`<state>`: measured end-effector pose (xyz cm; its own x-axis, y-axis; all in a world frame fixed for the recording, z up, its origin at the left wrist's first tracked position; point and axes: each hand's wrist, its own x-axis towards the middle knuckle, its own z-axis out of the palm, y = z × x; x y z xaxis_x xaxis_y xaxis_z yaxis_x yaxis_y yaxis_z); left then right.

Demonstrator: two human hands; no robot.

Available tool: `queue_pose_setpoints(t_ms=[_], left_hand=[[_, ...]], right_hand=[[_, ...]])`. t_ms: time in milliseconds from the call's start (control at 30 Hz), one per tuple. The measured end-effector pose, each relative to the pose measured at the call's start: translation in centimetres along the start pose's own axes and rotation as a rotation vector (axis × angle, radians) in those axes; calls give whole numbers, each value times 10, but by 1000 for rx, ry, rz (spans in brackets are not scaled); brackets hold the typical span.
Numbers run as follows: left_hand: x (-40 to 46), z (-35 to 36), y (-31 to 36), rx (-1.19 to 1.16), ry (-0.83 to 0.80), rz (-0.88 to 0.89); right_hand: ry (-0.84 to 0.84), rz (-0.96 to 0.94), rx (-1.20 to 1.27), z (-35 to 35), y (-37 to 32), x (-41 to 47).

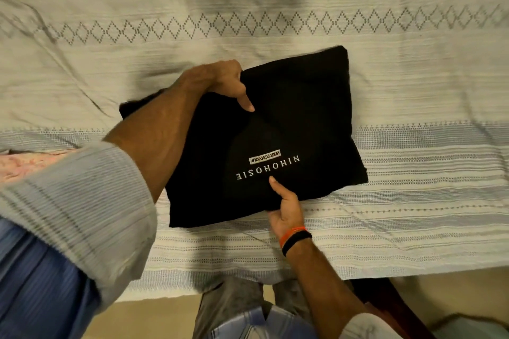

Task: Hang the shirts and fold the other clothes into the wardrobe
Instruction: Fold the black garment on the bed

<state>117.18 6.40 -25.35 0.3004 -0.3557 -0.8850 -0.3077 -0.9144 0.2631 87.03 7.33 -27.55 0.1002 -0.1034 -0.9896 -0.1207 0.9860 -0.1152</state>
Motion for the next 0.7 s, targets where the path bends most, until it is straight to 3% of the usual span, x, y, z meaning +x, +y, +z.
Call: queue_pose_setpoints(t_ms=[300, 467, 600, 700], left_hand=[[-97, 19, -66, -841, 100, -170], [-153, 60, -83, -1258, 342, -24], [-186, 89, -93, -1227, 405, 283], [-206, 102, -104, -1190, 358, 312]], right_hand=[[-175, -365, -172, 5, -74, -52], [-149, -614, -472, 13, -110, -87], [-220, -937, -785, 7, -118, -107], [-343, -945, -1026, 0, -119, -122]])
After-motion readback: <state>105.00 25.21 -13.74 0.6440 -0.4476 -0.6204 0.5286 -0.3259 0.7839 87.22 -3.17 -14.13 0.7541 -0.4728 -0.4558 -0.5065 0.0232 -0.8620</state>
